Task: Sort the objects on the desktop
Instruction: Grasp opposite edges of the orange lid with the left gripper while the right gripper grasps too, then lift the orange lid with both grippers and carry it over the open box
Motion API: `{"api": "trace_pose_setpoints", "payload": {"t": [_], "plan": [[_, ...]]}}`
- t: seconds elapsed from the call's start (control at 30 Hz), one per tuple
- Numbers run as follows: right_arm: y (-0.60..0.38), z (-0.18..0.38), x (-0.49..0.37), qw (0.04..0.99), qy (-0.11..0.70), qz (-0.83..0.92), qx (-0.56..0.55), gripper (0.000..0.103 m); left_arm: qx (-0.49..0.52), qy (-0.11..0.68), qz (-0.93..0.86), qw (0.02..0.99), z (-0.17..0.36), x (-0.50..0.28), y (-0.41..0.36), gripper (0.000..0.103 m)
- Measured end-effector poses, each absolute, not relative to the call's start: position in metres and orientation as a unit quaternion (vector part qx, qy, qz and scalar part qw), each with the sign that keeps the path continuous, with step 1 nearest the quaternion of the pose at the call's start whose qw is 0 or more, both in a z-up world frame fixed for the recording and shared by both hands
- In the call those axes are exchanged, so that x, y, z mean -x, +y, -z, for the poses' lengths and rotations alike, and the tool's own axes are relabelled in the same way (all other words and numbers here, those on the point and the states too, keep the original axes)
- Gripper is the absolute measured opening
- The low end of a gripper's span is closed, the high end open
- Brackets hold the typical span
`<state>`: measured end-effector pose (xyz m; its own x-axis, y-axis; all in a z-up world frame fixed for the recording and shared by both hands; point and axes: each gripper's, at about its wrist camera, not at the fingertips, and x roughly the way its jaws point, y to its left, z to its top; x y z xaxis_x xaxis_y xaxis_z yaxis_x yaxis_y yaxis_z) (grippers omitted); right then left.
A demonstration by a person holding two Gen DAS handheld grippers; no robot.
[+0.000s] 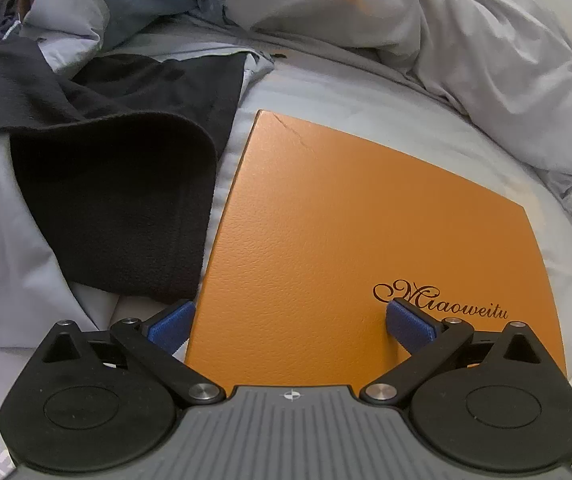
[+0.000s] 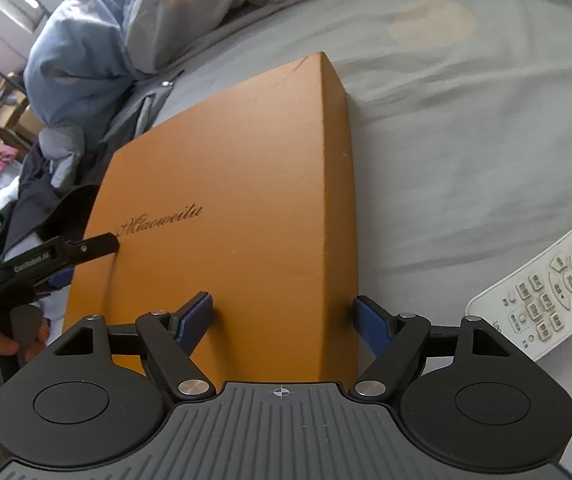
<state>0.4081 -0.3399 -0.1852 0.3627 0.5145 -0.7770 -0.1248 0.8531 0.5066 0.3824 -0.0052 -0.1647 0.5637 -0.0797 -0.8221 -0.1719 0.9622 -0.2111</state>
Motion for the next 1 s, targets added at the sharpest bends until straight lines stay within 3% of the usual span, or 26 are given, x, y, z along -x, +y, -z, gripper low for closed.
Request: {"api": "trace_pose_setpoints", "payload": {"t": [0.37, 1.0], "plan": [[-0.324, 0.171, -0.403, 0.827, 0.514, -0.187, -0.127, 0.077, 0.139, 0.461, -0.032, 0.876, 0.157, -0.377, -0.007, 0.101], [-0.332, 0.102, -0.373, 0.858, 0.458, -0.184, -0.141, 0.077, 0.148, 0.433, -0.028, 0.889, 0.115, -0.353, -0.007, 0.097]]}}
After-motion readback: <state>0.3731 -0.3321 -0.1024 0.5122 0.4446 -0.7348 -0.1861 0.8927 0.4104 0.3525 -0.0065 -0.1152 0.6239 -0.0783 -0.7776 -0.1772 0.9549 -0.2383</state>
